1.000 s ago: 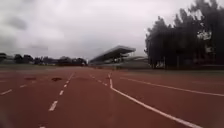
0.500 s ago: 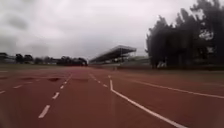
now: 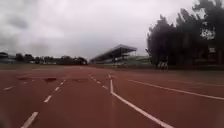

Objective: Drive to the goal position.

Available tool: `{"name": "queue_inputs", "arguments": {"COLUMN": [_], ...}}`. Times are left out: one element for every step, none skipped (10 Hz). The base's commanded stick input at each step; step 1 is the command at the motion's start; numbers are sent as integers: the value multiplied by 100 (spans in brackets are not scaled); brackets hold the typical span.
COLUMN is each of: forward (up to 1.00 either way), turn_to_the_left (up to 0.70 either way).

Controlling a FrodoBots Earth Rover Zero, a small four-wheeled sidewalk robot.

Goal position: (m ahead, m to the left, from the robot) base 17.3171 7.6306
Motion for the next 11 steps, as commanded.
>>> {"name": "queue_inputs", "arguments": {"forward": [50, 50, 50, 50, 50, 50, 50, 50, 50, 50, 50], "turn_to_the_left": [0, 0, 0, 0, 0, 0, 0, 0, 0, 0, 0]}}
